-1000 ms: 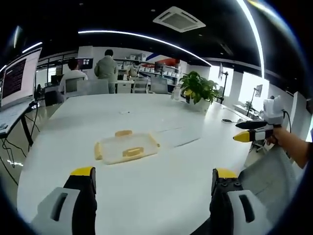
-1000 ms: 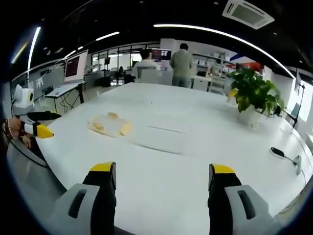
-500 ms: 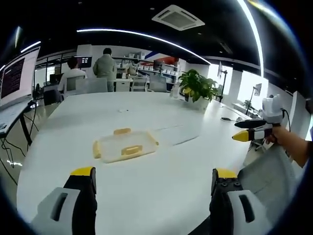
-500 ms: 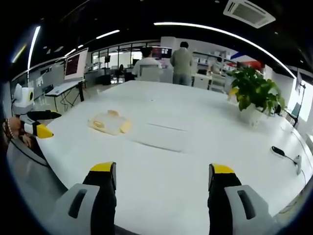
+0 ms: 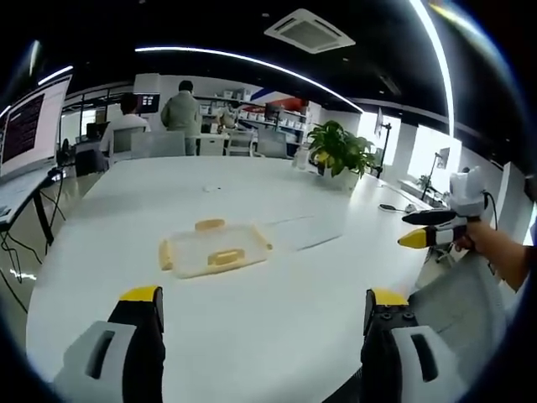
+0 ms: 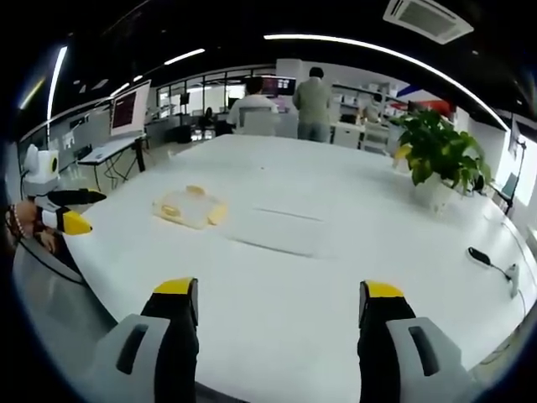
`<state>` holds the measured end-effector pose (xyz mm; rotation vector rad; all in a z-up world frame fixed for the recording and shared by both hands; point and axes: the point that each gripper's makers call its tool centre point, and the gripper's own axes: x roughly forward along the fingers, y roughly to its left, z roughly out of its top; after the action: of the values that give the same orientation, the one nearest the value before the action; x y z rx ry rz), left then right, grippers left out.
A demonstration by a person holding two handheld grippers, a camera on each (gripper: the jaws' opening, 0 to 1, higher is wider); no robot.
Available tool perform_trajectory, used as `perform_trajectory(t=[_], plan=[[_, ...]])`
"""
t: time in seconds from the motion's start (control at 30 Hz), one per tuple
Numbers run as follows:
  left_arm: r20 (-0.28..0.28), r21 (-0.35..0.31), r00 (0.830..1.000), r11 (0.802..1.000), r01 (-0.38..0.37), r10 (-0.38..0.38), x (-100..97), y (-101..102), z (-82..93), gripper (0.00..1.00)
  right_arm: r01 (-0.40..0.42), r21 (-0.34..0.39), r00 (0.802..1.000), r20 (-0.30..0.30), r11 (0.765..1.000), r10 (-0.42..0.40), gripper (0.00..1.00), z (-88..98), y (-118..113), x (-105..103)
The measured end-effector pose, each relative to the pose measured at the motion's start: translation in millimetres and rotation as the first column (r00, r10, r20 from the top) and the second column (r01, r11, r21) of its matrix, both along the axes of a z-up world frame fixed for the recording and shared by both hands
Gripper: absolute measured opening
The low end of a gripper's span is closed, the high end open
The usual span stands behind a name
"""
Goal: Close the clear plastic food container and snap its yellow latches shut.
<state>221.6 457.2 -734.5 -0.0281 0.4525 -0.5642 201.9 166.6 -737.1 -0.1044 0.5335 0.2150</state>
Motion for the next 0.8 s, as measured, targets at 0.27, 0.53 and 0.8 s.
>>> perform_trajectory(t=[0.27,0.53,0.8], plan=[[-0.002,0.004,1.000,1.000,-0.001,0.001,4.0,7.6,2.7,0.98,-0.022,-0.005,1.000,-0.021,1.000,0.022,0.79,-2.0,2.9,1.7],[-0.005,0.015,1.000,1.000,0.020,-0.020,13.9,17.5,5.2,0.99,-0.035,-0.017,0.999,-0.029,0.999,0.035,0.78,-4.0,-1.9,14.2],[0.001,0.039,0.999,0.999,0.039,-0.039,41.8,26.7,6.1,0.99,-0.109,-0.066,0.994,-0.022,0.992,0.108,0.77,2.0,10.6,41.0]])
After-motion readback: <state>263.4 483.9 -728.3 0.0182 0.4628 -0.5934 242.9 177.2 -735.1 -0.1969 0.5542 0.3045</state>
